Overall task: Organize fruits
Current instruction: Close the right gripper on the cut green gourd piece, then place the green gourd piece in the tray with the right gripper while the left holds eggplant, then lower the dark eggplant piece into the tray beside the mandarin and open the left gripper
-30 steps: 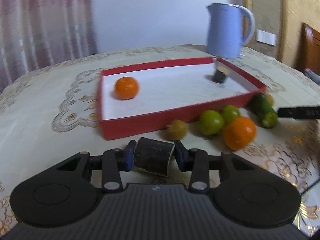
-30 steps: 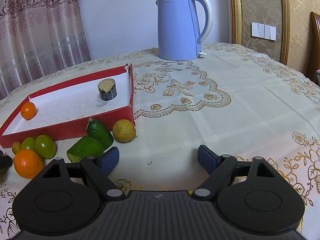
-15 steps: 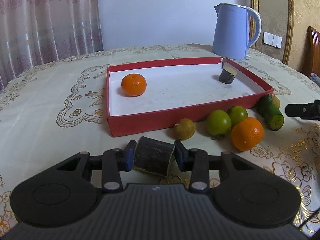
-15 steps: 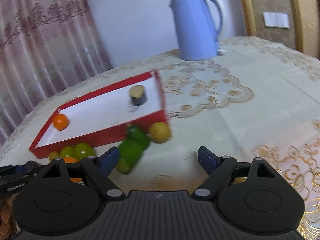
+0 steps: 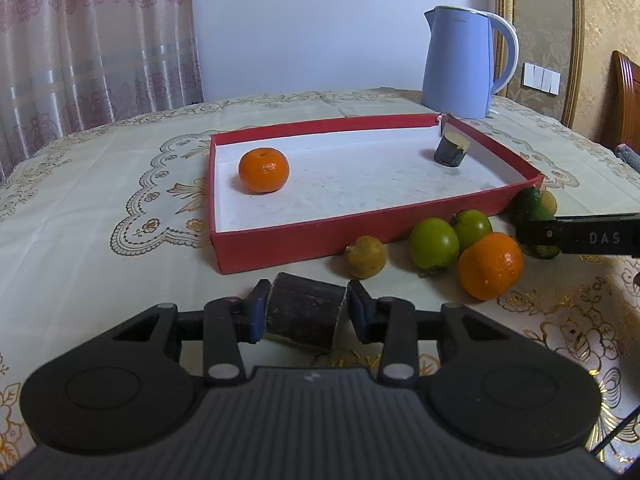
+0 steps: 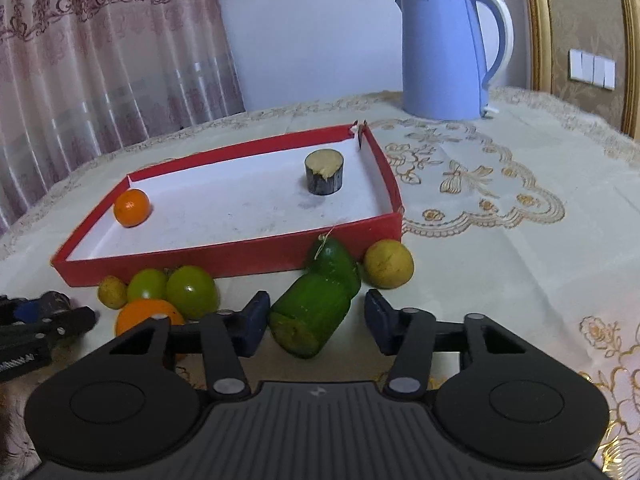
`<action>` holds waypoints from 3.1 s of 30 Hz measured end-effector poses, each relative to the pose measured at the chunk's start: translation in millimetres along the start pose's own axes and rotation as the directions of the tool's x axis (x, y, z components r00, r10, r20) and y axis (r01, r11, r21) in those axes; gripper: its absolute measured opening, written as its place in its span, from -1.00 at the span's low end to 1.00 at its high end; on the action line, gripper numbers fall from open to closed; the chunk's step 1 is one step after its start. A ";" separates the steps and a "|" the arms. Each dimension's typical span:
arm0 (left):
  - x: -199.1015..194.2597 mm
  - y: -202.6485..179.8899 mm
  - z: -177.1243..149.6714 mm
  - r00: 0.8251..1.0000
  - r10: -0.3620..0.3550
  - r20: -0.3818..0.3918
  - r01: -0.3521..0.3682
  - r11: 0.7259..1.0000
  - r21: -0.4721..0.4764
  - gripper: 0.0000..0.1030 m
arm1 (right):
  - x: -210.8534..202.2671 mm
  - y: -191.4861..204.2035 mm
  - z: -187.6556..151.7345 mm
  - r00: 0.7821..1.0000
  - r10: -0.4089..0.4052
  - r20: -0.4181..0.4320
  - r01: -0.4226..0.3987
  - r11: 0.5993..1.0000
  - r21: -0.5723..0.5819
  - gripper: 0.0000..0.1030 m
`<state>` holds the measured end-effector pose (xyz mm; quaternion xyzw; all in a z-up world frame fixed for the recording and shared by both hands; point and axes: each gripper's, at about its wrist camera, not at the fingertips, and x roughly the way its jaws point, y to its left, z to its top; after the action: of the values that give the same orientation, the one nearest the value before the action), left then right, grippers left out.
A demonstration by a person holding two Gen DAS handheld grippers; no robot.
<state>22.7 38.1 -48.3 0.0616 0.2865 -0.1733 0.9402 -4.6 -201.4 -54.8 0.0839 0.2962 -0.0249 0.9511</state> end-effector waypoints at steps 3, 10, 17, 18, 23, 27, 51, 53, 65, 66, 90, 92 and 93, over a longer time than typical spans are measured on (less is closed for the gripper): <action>0.0 0.0 0.0 1.000 0.000 0.000 0.000 1.000 0.000 -0.28 | -1.3 4.6 -2.8 1.000 0.007 0.010 -0.007 1.000 -0.014 -0.19; 0.2 0.0 -0.1 1.000 0.000 0.000 0.000 1.000 -0.002 -0.27 | -6.9 7.1 -5.3 0.999 -0.015 0.032 0.016 0.999 -0.040 -0.20; 0.3 0.1 -0.1 1.000 0.001 0.001 -0.001 1.000 0.001 -0.27 | -27.7 5.0 1.9 0.996 -0.024 0.091 0.030 0.997 -0.064 -0.20; 0.2 0.1 -0.1 1.000 0.001 0.000 -0.001 1.000 0.000 -0.27 | -30.4 4.6 4.2 0.994 -0.027 0.101 0.034 0.997 -0.068 -0.20; 0.3 -0.1 0.0 1.000 0.000 0.001 0.000 1.000 0.000 -0.27 | -38.8 4.2 15.4 0.988 -0.037 0.152 0.051 0.995 -0.088 -0.20; -0.1 -0.5 -0.1 1.000 -0.001 0.001 0.001 1.000 0.002 -0.27 | -33.5 7.0 23.0 0.986 -0.041 0.162 0.059 0.992 -0.108 -0.20; -0.5 -0.2 0.2 1.000 -0.006 -0.003 0.006 1.000 -0.001 -0.26 | 85.2 16.5 67.0 0.994 -0.105 -0.019 0.101 0.984 -0.149 -0.18; 0.1 0.4 0.1 1.000 -0.006 -0.004 0.006 1.000 -0.002 -0.26 | 84.1 15.6 67.6 0.995 -0.103 -0.020 0.099 0.985 -0.143 -0.11; 0.5 1.0 -0.9 1.000 -0.004 -0.003 0.004 1.000 0.000 -0.25 | -11.8 6.5 38.5 0.981 -0.016 0.192 0.061 0.971 -0.233 0.44; 0.7 1.2 -1.0 1.000 -0.003 -0.002 0.003 1.000 0.001 -0.25 | -18.0 2.7 34.1 0.983 -0.004 0.181 0.046 0.972 -0.232 0.44; -0.4 -5.7 -1.4 0.999 0.052 -0.001 -0.052 0.998 0.026 -0.32 | 5.5 -33.1 4.2 0.999 -0.023 -0.032 0.019 0.993 -0.116 0.76; -0.6 -7.8 -1.6 0.998 0.062 0.002 -0.062 0.997 0.034 -0.32 | 6.7 -29.1 3.7 0.999 -0.040 -0.037 0.035 0.990 -0.138 0.79; -1.0 -8.6 -1.7 0.998 0.065 0.003 -0.065 0.997 0.036 -0.32 | 7.5 -27.2 3.4 0.998 -0.045 -0.040 0.039 0.988 -0.148 0.97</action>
<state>17.9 30.8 -49.2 0.0876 0.2806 -0.1477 0.9444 0.8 -228.8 -60.2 0.0080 0.3195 -0.0212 0.9473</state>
